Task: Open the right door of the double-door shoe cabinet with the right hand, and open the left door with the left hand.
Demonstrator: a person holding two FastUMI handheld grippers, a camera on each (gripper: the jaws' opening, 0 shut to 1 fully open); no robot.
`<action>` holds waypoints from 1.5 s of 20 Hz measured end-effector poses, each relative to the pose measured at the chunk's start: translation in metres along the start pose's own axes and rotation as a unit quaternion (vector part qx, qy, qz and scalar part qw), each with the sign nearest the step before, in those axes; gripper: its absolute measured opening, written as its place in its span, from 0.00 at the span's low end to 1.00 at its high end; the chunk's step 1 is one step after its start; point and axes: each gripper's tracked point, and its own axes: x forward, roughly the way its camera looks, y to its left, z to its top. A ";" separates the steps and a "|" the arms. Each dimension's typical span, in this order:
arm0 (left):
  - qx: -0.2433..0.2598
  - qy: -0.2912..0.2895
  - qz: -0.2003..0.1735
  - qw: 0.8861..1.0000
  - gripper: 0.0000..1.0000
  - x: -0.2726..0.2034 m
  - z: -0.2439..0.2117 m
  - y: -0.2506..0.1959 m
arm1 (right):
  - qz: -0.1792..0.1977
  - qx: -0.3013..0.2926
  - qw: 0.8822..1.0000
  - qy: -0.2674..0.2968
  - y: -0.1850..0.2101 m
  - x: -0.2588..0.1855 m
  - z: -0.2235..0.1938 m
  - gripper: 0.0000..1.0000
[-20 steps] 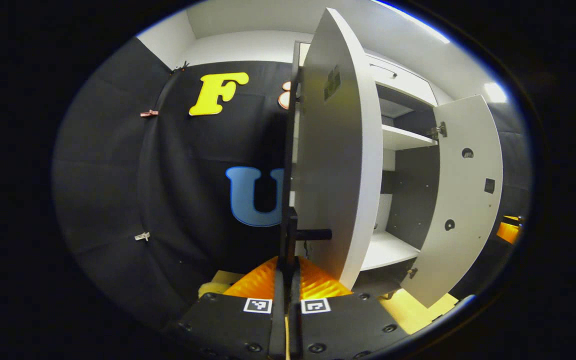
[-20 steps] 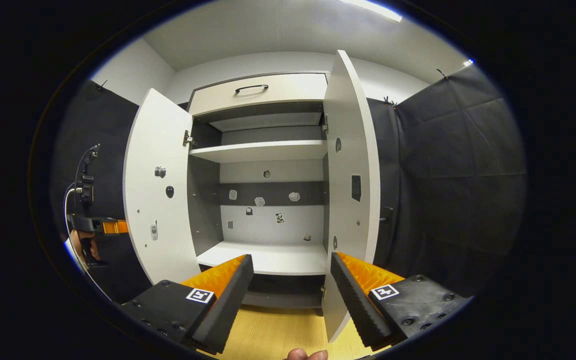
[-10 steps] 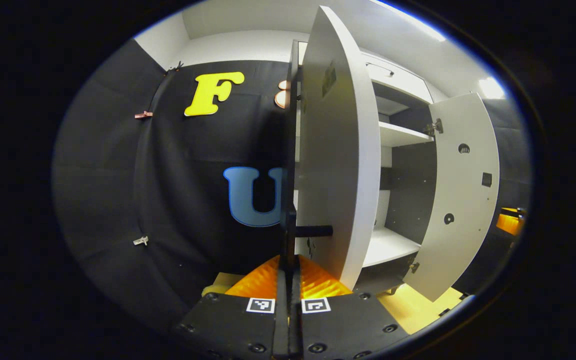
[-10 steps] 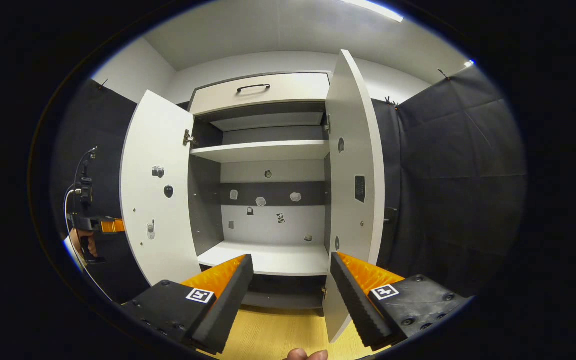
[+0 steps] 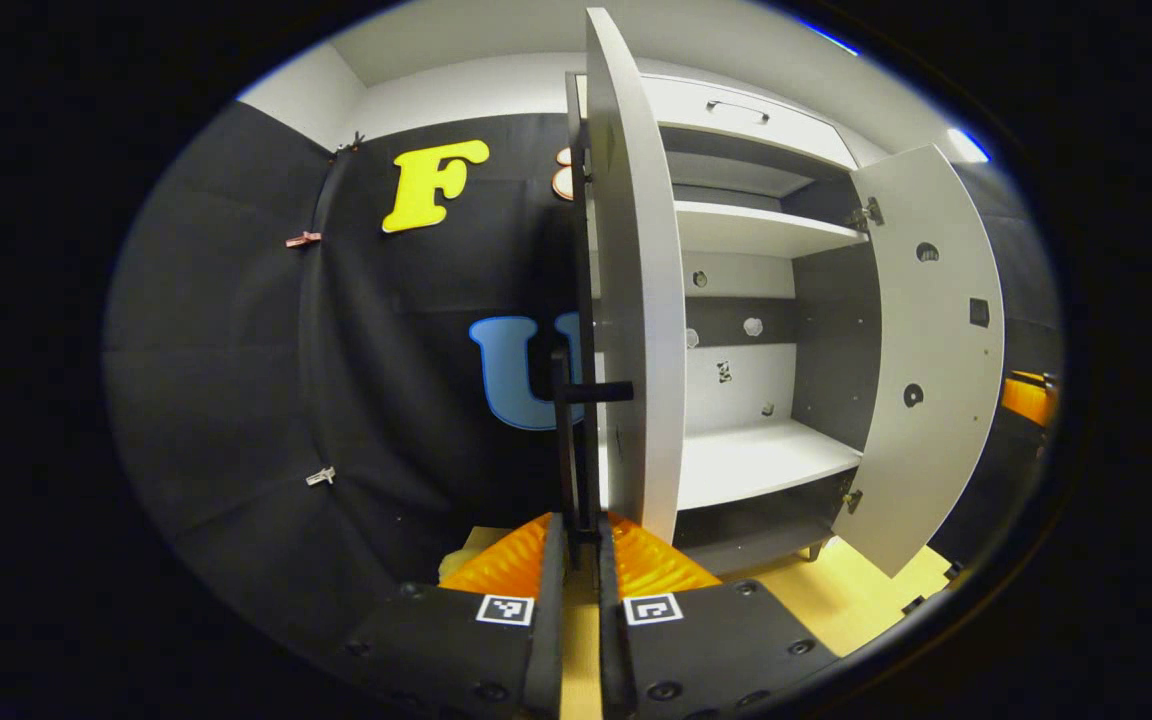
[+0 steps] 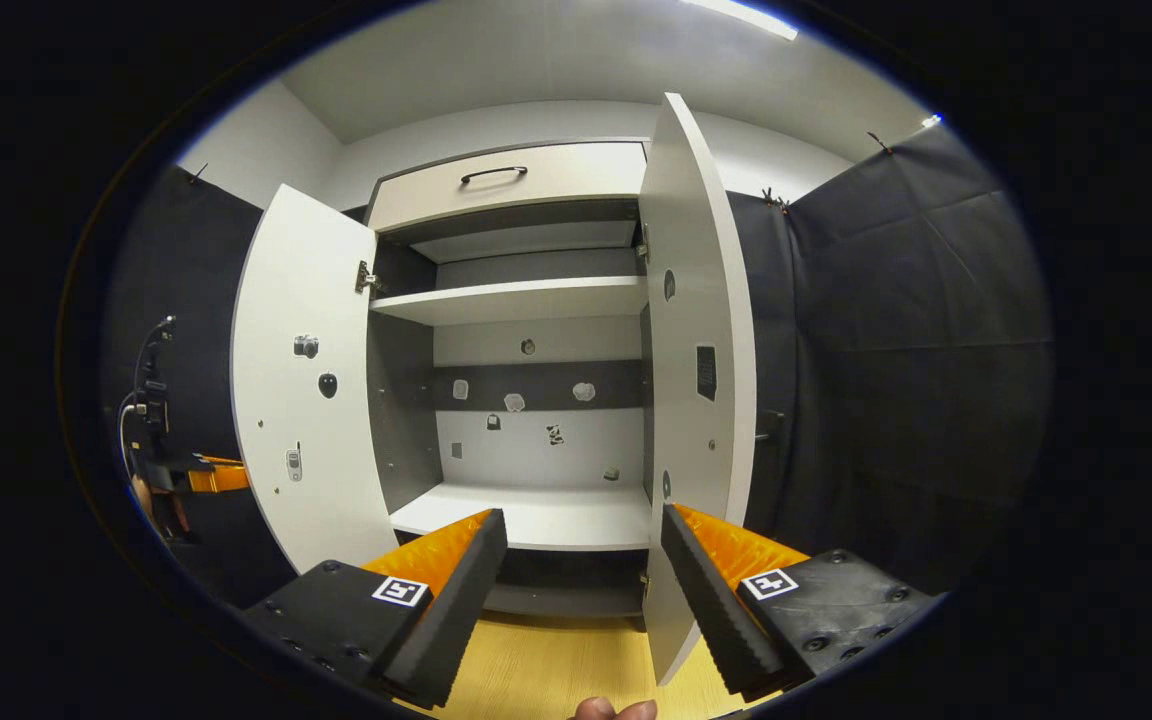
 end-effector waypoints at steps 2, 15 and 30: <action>-0.017 -0.018 0.011 1.000 0.29 -0.004 0.007 -0.003 | 0.001 -0.002 1.000 0.002 0.000 0.002 -0.001 0.98; -0.012 -0.073 0.005 0.997 0.95 -0.017 0.028 -0.035 | -0.010 0.014 1.000 0.002 -0.013 0.004 0.000 0.98; -0.023 -0.075 -0.034 0.996 0.95 -0.012 0.030 -0.079 | -0.014 0.026 1.000 0.003 -0.037 0.003 0.002 0.98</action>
